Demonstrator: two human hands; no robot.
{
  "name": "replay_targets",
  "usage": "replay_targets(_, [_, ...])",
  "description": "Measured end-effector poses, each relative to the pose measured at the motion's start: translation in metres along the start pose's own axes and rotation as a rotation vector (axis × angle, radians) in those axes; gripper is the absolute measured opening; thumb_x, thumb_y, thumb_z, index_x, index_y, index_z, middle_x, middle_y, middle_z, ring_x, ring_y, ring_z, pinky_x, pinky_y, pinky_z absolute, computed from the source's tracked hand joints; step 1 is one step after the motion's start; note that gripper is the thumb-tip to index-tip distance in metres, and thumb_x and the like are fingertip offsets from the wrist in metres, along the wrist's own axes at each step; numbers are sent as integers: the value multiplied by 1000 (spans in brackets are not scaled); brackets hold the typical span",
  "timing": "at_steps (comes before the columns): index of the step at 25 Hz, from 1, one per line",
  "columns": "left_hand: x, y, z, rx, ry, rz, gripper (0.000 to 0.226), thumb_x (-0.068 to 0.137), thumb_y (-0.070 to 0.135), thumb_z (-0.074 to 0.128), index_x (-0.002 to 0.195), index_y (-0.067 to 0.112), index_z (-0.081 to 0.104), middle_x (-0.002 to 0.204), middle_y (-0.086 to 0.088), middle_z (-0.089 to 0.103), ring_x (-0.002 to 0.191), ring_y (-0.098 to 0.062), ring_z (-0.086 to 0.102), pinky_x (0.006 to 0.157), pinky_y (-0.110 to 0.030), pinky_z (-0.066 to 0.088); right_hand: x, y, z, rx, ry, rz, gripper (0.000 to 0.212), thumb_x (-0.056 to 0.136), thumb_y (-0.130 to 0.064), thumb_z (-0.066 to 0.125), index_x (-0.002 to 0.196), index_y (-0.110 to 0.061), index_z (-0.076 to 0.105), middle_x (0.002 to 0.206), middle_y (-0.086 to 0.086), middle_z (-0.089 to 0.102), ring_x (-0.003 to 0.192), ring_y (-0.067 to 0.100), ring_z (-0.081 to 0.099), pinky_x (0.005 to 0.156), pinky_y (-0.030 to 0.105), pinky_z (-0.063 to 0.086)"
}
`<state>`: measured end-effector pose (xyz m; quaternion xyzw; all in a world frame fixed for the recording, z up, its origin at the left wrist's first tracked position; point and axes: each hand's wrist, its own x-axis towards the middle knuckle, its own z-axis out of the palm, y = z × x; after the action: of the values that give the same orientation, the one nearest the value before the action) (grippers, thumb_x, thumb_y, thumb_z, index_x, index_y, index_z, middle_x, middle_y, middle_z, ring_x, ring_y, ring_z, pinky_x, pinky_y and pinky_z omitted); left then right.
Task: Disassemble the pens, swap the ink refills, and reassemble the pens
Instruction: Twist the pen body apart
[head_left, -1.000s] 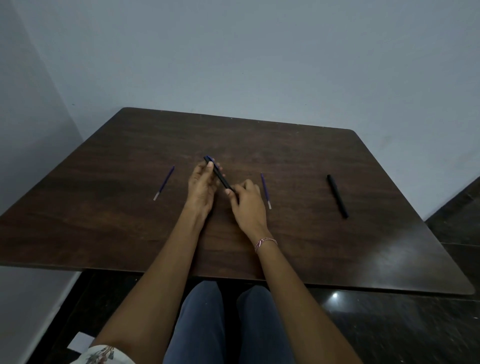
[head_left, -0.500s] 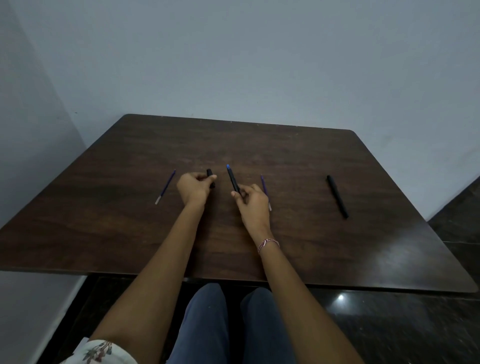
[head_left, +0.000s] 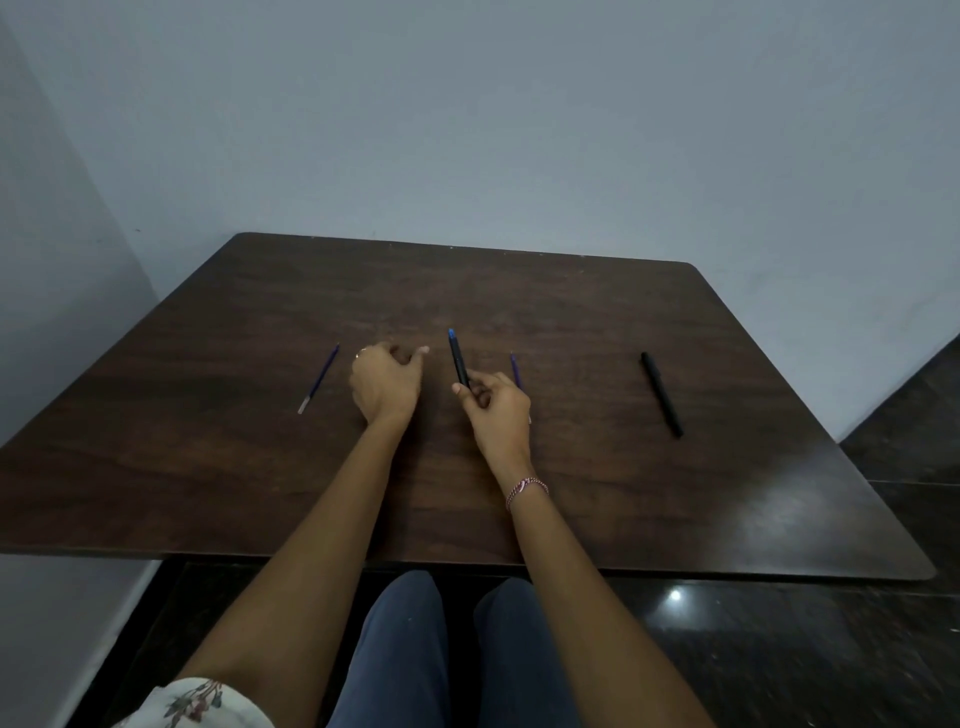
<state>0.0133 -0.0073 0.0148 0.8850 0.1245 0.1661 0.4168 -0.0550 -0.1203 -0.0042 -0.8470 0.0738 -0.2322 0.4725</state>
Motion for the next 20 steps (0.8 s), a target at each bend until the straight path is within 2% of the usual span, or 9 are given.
replay_targets(2, [-5, -3, 2, -123, -3, 178, 33, 91, 24, 61, 119, 8, 62, 109, -8, 69, 97, -12, 63, 82, -25, 48, 0, 1, 0, 14, -18, 12, 33, 85, -21, 69, 115, -8, 66, 93, 5, 65, 79, 7, 58, 78, 17, 49])
replay_targets(3, [-8, -6, 4, -289, -82, 210, 31, 93, 18, 56, 122, 7, 61, 112, -7, 69, 100, -10, 62, 87, -24, 49, 0, 1, 1, 16, -33, 9, 32, 85, -22, 69, 114, -9, 67, 93, 4, 66, 79, 7, 58, 76, 14, 48])
replay_targets(5, [-13, -11, 7, -777, -393, 86, 31, 96, 11, 49, 125, 6, 57, 116, -8, 68, 110, -15, 62, 94, -29, 50, -1, 1, 0, 33, -65, -14, 27, 85, -23, 69, 110, -12, 69, 92, 4, 67, 77, 7, 59, 70, 8, 44])
replay_targets(7, [-14, -17, 5, -1099, -639, -25, 29, 97, 7, 44, 123, 7, 57, 111, -10, 70, 112, -23, 63, 89, -32, 54, -1, 1, 1, 62, -78, -15, 23, 85, -23, 69, 105, -13, 71, 91, 3, 69, 76, 9, 61, 67, 10, 44])
replay_targets(9, [-10, -19, 2, -1180, -719, -32, 28, 97, 7, 43, 120, 10, 59, 105, -9, 73, 109, -23, 65, 82, -29, 56, -1, 0, 0, 71, -78, 11, 22, 84, -25, 70, 103, -14, 72, 92, 1, 72, 79, 8, 64, 70, 14, 47])
replay_targets(14, [-9, -21, 1, -1221, -643, -52, 21, 93, 4, 51, 107, 9, 65, 93, -8, 75, 93, -20, 71, 72, -25, 57, -1, 0, 0, 123, -118, 59, 23, 83, -27, 71, 102, -12, 72, 85, 3, 75, 81, 9, 69, 76, 20, 54])
replay_targets(20, [-11, -23, 1, -1193, -571, -68, 16, 88, 5, 59, 100, 8, 68, 88, -9, 76, 86, -22, 73, 68, -25, 58, -3, -1, -3, 101, -153, 39, 23, 83, -29, 71, 101, -14, 73, 81, 2, 75, 75, 4, 68, 70, 11, 50])
